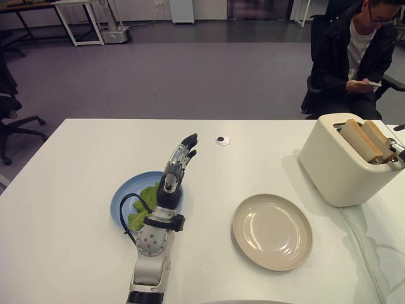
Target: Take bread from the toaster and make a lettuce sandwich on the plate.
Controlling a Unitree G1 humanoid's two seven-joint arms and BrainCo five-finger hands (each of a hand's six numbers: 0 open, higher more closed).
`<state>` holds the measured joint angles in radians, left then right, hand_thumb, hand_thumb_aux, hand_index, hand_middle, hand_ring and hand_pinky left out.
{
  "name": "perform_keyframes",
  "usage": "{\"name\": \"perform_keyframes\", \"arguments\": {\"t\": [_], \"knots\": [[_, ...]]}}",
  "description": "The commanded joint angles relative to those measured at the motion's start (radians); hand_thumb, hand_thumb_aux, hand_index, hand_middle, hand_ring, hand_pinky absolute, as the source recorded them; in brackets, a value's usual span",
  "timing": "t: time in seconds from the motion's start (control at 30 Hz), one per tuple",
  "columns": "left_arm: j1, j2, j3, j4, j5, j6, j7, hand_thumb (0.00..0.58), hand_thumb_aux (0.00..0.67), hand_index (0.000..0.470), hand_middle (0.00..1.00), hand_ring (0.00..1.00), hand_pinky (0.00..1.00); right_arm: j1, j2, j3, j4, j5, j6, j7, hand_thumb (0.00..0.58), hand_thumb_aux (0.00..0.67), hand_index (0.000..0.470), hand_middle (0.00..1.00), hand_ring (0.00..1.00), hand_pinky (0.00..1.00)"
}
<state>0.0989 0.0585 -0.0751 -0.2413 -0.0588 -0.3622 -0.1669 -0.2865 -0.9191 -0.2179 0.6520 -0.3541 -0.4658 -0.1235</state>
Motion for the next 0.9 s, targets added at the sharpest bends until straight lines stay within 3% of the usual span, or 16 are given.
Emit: {"name": "perform_keyframes", "arguments": {"t": [0.03,0.63,0.87,0.9], "knots": [[-0.001,0.003,-0.003,-0.011,0.007,0.007,0.000,0.000,0.000,0.000,0.00,0.00,0.00,0.015,0.021,0.020,0.004,0.008,0.010,0.010,0.474,0.384,0.269,0.00,0.00,0.00],[0.005,0.007,0.004,-0.018,0.005,0.003,-0.003,0.000,0.000,0.000,0.00,0.00,0.00,0.024,0.053,0.083,0.012,0.026,-0.003,0.029,0.458,0.363,0.254,0.00,0.00,0.00],[0.006,0.007,0.004,-0.021,0.007,0.003,-0.003,0.000,0.000,0.000,0.00,0.00,0.00,0.025,0.054,0.088,0.023,0.021,0.012,0.030,0.489,0.405,0.284,0.00,0.00,0.00],[0.007,0.008,0.005,-0.021,0.007,0.003,-0.003,0.000,0.000,0.000,0.00,0.00,0.00,0.025,0.054,0.088,0.022,0.020,0.014,0.029,0.514,0.444,0.311,0.00,0.00,0.00]]}}
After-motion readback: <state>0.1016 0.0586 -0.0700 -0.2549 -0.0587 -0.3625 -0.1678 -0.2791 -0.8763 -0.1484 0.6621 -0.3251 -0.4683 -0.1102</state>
